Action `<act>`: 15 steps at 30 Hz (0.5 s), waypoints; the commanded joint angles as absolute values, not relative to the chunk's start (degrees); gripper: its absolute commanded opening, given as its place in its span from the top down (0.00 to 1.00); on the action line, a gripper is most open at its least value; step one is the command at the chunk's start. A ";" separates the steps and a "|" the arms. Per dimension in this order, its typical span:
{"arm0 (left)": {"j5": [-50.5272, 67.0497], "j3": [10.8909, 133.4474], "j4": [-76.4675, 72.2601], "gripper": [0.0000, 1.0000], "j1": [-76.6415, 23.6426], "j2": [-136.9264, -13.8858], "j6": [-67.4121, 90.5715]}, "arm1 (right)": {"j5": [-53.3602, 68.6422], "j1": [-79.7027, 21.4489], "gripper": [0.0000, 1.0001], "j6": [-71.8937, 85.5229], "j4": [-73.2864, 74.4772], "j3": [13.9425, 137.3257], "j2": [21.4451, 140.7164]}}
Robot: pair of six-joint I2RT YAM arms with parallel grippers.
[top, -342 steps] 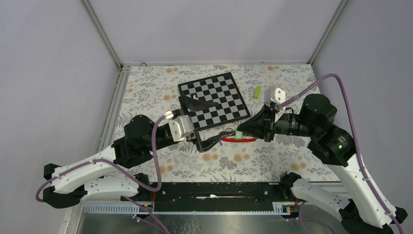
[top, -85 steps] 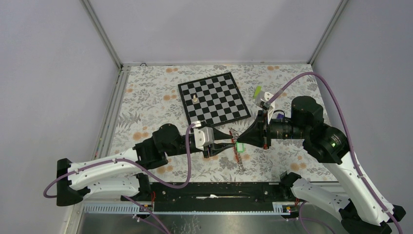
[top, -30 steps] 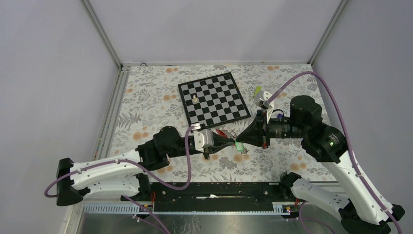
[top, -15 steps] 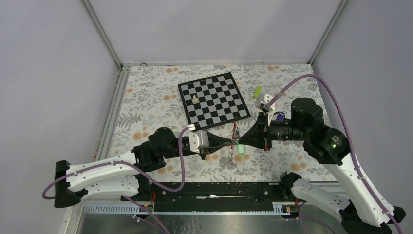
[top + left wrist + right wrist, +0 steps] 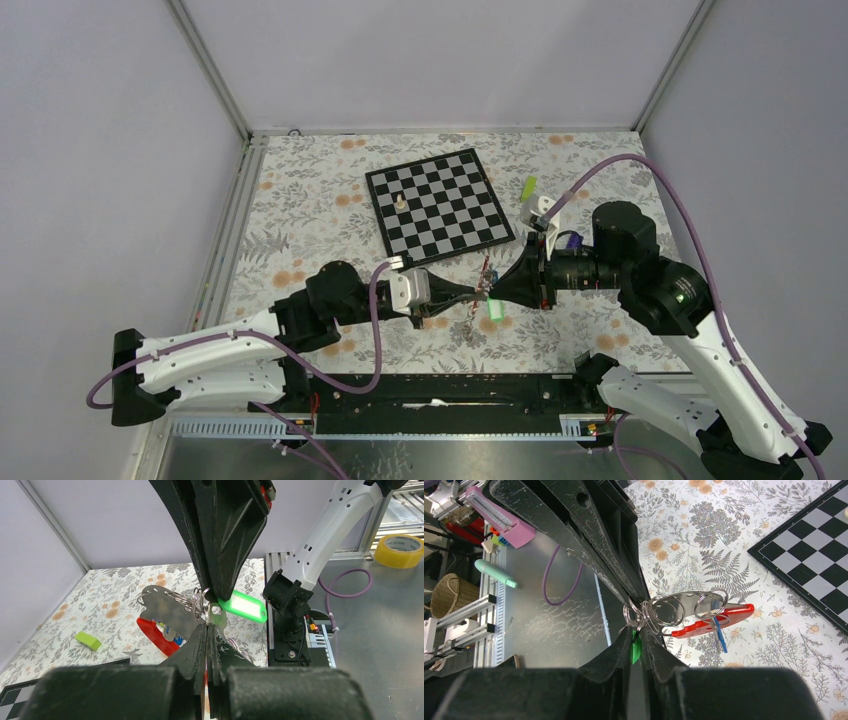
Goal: Remove the keys from the keyring
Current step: Adjust the key on the keyring.
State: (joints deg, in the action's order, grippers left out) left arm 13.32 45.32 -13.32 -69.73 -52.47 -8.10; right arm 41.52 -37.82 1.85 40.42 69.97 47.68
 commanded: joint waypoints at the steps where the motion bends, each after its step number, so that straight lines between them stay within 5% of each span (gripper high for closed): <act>1: 14.34 46.75 -17.35 1.00 -69.70 -51.30 -9.05 | 41.32 -38.04 0.84 0.93 40.62 70.25 47.17; 7: 15.27 46.92 -16.41 1.00 -69.70 -51.83 -8.99 | 39.93 -38.02 0.95 1.43 37.66 70.16 46.01; 15: 17.01 47.55 -15.20 1.00 -69.70 -53.32 -8.88 | 39.52 -38.02 0.96 1.49 35.56 72.46 45.98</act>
State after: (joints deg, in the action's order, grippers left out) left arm 15.09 45.36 -13.26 -69.73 -52.93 -8.56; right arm 40.12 -37.87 1.76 38.26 69.89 45.84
